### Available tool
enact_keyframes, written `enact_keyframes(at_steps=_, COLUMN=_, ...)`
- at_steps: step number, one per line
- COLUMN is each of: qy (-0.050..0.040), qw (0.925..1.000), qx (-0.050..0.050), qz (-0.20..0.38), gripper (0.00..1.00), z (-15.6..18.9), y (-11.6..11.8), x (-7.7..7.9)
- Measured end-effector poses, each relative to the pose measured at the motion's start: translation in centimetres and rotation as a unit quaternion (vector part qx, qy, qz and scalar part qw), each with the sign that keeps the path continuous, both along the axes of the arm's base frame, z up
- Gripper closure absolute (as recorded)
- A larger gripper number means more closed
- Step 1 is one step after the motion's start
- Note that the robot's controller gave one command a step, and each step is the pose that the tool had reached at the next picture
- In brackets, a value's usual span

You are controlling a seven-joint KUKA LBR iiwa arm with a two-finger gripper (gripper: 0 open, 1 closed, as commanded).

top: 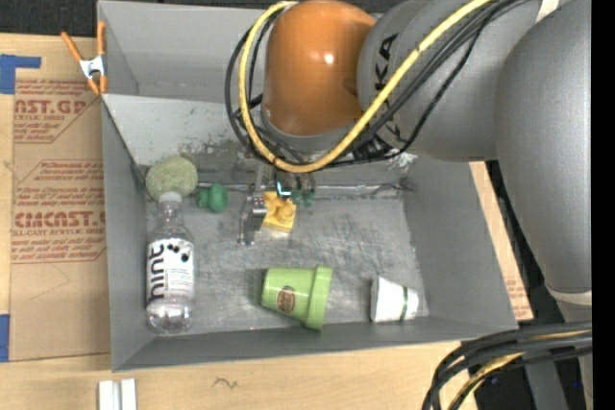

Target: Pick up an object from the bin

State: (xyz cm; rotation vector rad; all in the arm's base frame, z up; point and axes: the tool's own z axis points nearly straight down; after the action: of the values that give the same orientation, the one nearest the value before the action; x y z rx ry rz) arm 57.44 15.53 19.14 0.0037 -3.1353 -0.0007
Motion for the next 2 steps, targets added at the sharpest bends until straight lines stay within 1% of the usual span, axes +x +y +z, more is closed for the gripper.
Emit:
enact_keyframes(at_steps=1, qy=-0.0040, qw=1.0000, qx=0.001, qz=-0.001, gripper=0.00, z=0.5, y=-0.1, x=0.2)
enact_keyframes(at_steps=2, qy=-0.0064, qw=0.9920, qx=0.000, qz=0.126, gripper=0.00, z=-2.6, y=3.9, x=-2.2)
